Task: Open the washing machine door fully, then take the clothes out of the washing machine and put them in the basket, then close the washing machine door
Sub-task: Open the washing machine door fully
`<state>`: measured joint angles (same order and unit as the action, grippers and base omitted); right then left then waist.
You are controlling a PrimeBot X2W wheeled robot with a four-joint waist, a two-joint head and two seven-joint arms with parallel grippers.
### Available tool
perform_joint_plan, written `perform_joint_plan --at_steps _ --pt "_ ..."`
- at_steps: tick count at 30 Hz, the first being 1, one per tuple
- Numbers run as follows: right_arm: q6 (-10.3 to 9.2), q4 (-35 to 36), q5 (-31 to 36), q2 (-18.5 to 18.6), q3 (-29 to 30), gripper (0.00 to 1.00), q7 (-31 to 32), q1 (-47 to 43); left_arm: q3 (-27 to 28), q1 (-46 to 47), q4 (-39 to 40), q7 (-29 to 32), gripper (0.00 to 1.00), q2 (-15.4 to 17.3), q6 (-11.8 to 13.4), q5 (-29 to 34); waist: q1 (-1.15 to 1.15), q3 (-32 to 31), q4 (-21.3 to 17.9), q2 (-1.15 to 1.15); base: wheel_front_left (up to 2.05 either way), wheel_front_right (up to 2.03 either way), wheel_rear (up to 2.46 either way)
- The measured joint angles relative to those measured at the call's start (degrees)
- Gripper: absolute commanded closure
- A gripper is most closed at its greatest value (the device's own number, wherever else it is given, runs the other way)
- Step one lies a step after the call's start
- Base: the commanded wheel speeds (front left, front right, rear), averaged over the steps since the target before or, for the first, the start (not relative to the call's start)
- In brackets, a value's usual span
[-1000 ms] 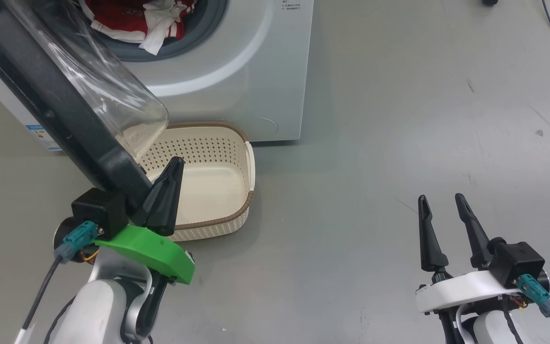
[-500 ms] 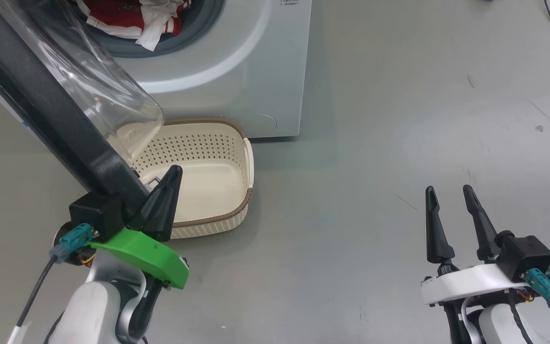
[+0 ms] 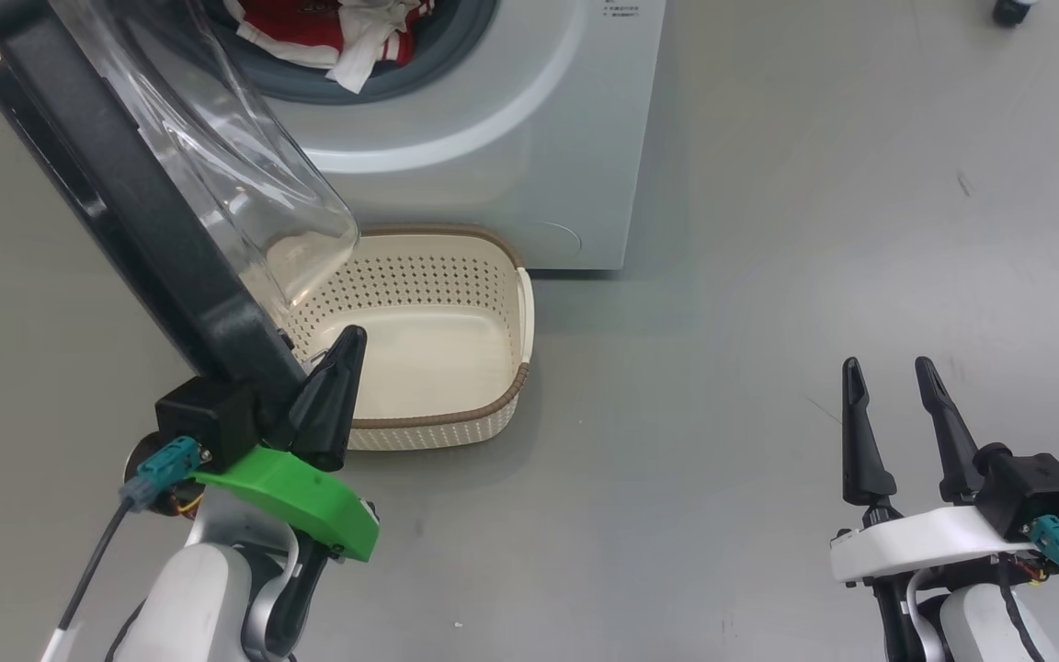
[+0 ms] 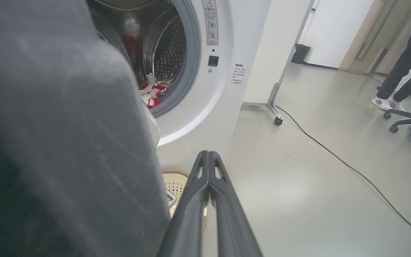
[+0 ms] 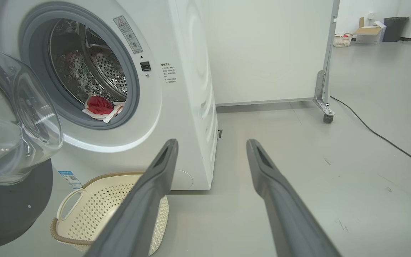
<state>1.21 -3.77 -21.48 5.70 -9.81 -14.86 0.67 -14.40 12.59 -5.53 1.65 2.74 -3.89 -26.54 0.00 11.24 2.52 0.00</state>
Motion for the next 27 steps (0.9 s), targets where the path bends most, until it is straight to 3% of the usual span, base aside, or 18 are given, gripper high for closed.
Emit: perform_joint_plan --at_steps 17,27 --pt "1.72 -2.3 0.45 0.77 -0.1 0.0 0.0 -1.46 0.3 -2.43 -3.26 -1.81 1.0 0.1 0.83 0.0 0.0 -3.33 9.11 0.0 0.0 0.0 0.0" --pt "2.25 -2.05 1.18 0.67 -2.79 0.0 0.07 -1.88 5.57 -3.85 -2.34 -2.82 1.0 1.16 3.04 -0.75 0.0 -4.33 14.36 0.0 0.0 0.0 0.0"
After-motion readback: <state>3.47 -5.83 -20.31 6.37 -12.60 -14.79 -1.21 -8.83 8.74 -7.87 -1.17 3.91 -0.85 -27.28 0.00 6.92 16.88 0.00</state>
